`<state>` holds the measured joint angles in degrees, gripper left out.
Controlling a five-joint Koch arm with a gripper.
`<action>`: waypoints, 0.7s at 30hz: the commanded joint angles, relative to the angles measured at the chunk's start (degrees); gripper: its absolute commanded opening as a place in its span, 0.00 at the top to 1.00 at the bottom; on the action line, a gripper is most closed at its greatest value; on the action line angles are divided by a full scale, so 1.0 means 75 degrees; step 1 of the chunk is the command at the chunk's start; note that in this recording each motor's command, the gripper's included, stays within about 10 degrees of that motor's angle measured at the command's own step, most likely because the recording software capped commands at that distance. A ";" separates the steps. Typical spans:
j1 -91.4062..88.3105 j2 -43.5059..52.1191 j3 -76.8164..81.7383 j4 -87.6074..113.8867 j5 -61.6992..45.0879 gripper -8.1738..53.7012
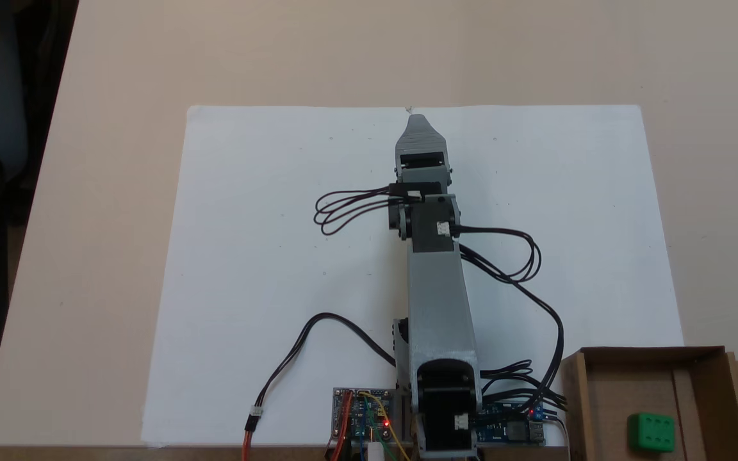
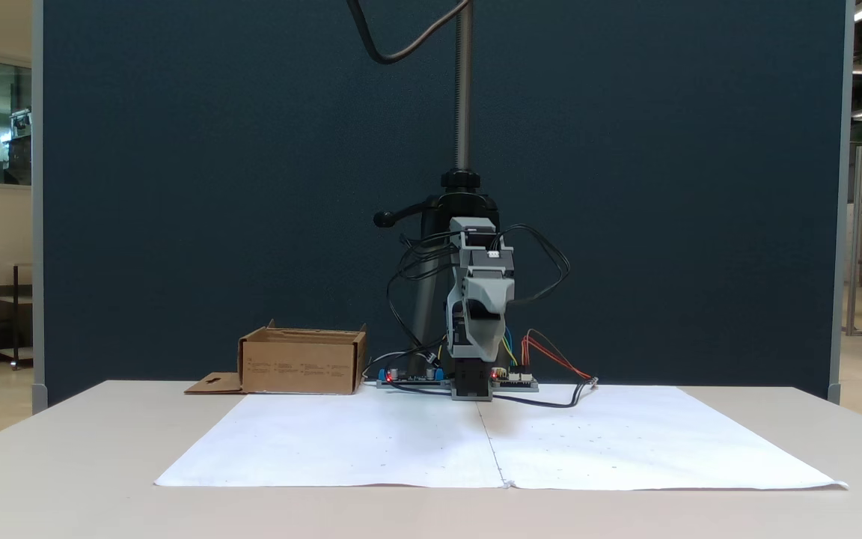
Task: Grasp a green dice and put it in the bin.
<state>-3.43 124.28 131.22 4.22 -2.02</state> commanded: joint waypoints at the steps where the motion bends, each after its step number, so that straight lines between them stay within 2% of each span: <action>1: 0.0012 0.0609 0.0129 -0.1251 0.0316 0.15; 7: 0.0082 0.1500 0.1465 -0.2845 0.0293 0.15; 21: 0.0492 0.1559 0.4301 -0.6290 0.0152 0.16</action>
<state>0.00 129.29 163.92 -35.24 -2.02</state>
